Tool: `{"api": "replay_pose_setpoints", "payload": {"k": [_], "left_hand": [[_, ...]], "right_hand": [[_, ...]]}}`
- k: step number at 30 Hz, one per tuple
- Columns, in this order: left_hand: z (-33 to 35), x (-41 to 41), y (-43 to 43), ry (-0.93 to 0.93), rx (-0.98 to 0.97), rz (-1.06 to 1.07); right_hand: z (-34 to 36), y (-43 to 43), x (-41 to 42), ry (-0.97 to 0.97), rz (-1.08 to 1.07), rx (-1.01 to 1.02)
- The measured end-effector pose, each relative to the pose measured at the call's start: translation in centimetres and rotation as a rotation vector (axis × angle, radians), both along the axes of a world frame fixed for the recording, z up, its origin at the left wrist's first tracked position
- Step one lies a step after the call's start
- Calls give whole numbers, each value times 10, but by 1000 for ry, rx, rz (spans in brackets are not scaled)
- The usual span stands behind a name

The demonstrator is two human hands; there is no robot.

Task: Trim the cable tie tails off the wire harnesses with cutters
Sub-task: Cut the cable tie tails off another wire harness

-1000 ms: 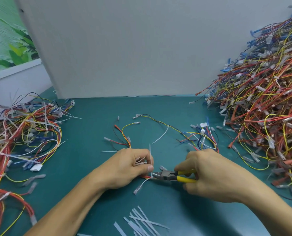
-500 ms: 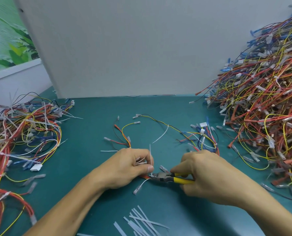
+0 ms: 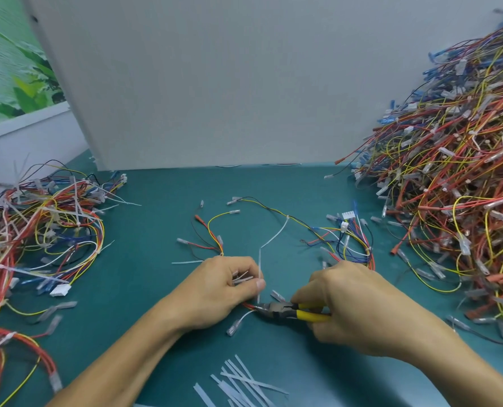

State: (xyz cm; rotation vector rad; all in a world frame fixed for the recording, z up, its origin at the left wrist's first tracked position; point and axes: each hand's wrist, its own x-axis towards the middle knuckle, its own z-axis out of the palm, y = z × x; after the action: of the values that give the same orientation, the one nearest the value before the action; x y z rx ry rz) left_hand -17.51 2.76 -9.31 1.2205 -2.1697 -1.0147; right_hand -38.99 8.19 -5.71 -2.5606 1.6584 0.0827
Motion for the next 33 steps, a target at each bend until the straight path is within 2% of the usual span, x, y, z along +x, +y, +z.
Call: {"api": "replay_pose_setpoints", "payload": {"k": [4, 7, 11, 13, 15, 21, 24, 28, 31, 33], "left_hand": [[3, 3, -2, 120, 62, 11], [10, 6, -7, 451, 210, 124], [20, 25, -24, 909, 414, 335], [21, 33, -28, 1043, 461, 426], [18, 37, -31, 1095, 496, 516], [19, 37, -30, 1091, 515, 614], [19, 36, -29, 1018, 494, 643], [19, 30, -28, 926, 431, 630], [18, 30, -26, 736, 318, 562], [18, 34, -24, 483, 192, 468]], "right_hand": [[1, 1, 2, -20, -9, 26], [1, 0, -2, -83, -9, 26], [5, -2, -4, -266, -90, -13], [3, -4, -1, -335, -138, -23], [1, -6, 6, -402, -211, -27], [2, -37, 55, -554, -306, 32], [-4, -56, 86, -642, -349, 114], [-20, -74, 114, -653, -439, 174], [-24, -82, 109, -730, -505, 171], [-23, -83, 97, -864, -540, 207]]}}
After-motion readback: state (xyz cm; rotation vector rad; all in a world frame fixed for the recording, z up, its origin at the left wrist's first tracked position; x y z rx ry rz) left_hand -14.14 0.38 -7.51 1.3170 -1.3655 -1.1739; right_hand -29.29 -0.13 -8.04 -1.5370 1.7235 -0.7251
